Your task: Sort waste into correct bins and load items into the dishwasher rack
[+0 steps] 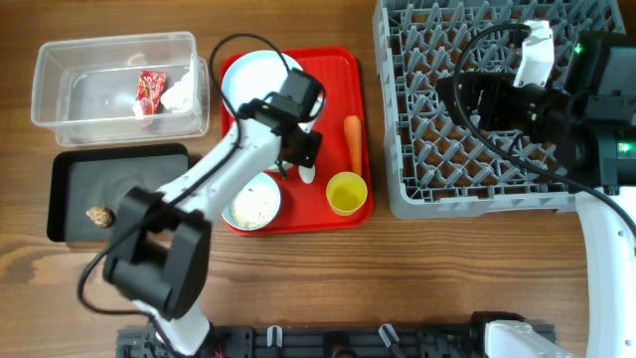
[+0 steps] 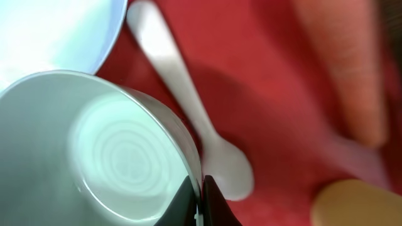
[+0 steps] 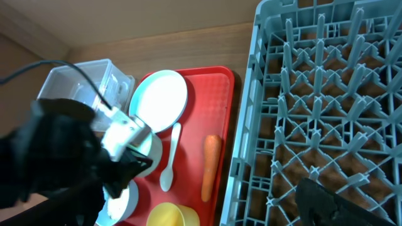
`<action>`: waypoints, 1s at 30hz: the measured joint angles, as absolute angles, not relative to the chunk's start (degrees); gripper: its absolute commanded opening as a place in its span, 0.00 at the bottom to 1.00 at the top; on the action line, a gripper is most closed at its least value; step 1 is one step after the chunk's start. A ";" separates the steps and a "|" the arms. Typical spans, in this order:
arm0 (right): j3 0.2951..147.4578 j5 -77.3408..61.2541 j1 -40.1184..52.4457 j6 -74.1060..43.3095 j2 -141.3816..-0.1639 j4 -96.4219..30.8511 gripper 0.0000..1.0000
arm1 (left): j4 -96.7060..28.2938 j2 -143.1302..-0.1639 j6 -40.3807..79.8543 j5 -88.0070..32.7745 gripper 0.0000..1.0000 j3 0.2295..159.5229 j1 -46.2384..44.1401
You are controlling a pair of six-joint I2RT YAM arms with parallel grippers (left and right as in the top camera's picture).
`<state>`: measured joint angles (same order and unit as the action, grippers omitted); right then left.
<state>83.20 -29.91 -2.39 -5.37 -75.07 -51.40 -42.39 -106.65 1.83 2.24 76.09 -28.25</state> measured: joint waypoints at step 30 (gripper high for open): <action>83.31 -27.38 -2.39 -5.37 -75.07 -53.58 1.00 | -75.55 -107.35 25.80 5.23 1.00 91.07 -28.47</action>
